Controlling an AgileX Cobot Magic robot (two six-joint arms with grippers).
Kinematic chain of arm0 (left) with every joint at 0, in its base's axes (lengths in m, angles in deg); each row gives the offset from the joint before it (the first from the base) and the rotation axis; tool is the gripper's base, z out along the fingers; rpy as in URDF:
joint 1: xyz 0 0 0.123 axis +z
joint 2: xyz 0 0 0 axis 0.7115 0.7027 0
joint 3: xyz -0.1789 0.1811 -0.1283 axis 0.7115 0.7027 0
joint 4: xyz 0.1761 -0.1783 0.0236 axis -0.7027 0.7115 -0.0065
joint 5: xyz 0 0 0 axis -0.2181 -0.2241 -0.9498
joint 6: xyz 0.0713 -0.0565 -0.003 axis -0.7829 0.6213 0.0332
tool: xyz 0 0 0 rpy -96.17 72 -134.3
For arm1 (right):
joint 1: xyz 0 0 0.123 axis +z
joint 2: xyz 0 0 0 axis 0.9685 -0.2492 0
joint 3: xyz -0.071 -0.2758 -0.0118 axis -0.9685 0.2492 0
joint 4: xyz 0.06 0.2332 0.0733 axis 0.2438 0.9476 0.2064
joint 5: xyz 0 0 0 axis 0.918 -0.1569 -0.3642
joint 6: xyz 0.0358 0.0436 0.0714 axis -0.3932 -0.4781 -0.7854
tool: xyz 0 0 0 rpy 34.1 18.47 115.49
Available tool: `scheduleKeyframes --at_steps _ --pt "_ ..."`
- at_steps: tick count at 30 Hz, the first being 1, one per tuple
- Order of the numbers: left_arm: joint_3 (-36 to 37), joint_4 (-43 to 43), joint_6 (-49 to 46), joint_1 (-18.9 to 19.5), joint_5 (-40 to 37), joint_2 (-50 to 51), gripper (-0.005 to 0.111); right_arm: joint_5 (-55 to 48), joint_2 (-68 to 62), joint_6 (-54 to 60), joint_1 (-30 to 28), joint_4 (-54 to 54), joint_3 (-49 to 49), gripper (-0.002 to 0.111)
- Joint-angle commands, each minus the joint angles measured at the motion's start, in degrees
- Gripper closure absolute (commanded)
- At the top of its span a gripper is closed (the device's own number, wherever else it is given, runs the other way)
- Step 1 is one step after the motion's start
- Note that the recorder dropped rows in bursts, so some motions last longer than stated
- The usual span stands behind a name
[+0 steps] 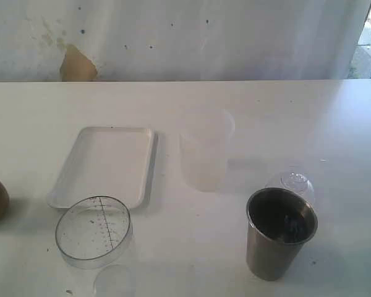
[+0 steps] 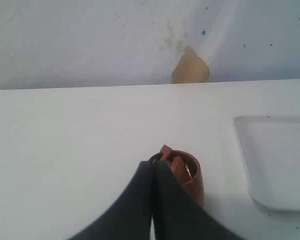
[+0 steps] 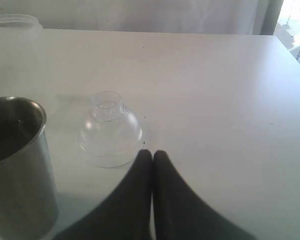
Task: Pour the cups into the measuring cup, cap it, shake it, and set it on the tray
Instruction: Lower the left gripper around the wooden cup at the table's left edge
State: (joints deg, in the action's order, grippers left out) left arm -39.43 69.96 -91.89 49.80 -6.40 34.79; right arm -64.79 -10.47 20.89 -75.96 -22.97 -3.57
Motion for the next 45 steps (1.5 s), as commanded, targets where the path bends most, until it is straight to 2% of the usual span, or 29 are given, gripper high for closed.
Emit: scheduleKeyframes --at_steps 1,4,11,13,14,15,16,17,18,20,24,30,37,45 --pt "0.27 0.48 0.31 -0.36 0.90 -0.25 0.107 0.01 0.32 0.14 -0.25 -0.16 0.34 0.108" --pt "0.27 1.16 1.09 -0.36 5.29 -0.25 0.107 0.01 0.32 0.14 -0.25 -0.16 0.34 0.108" --pt "0.27 15.53 13.46 -0.36 15.34 -0.25 0.107 0.01 0.32 0.14 -0.25 -0.16 0.34 0.108" --pt "0.27 16.12 14.12 -0.36 18.95 -0.25 0.107 0.01 0.32 0.14 -0.25 -0.16 0.34 0.108" --pt "0.27 15.55 13.25 -0.36 20.20 -0.25 0.103 0.01 0.32 0.14 -0.25 -0.16 0.34 0.108" --pt "0.27 14.04 13.30 -0.36 20.60 -0.25 0.097 0.01 0.32 0.14 -0.25 -0.16 0.34 0.108" --pt "0.27 13.02 13.30 -0.36 21.21 -0.25 0.078 0.01 0.32 0.14 -0.25 -0.16 0.34 0.108" --pt "0.27 12.56 13.30 -0.36 21.76 -0.25 0.065 0.01 0.32 0.14 -0.25 -0.16 0.34 0.108" --pt "0.27 10.64 13.30 -0.36 22.95 -0.25 0.034 0.01 0.32 0.14 -0.25 -0.16 0.34 0.108" --pt "0.27 10.71 14.72 -0.36 22.87 -0.25 0.002 0.01 0.32 0.14 -0.25 -0.16 0.34 0.108" --pt "0.27 7.81 14.84 -0.36 26.17 2.35 0.002 0.01 0.32 0.14 -0.25 -0.16 0.34 0.108" --pt "0.27 4.14 17.85 -0.49 28.92 17.97 0.002 0.01 0.32 0.14 -0.25 -0.16 0.34 0.108" --pt "0.27 -14.21 29.32 -0.52 37.05 32.95 0.002 0.01 0.32 0.14 -0.25 -0.16 0.34 0.108" --pt "0.27 -13.42 25.14 -0.52 43.03 50.99 0.002 0.01 0.32 0.14 -0.25 -0.16 0.34 0.108"
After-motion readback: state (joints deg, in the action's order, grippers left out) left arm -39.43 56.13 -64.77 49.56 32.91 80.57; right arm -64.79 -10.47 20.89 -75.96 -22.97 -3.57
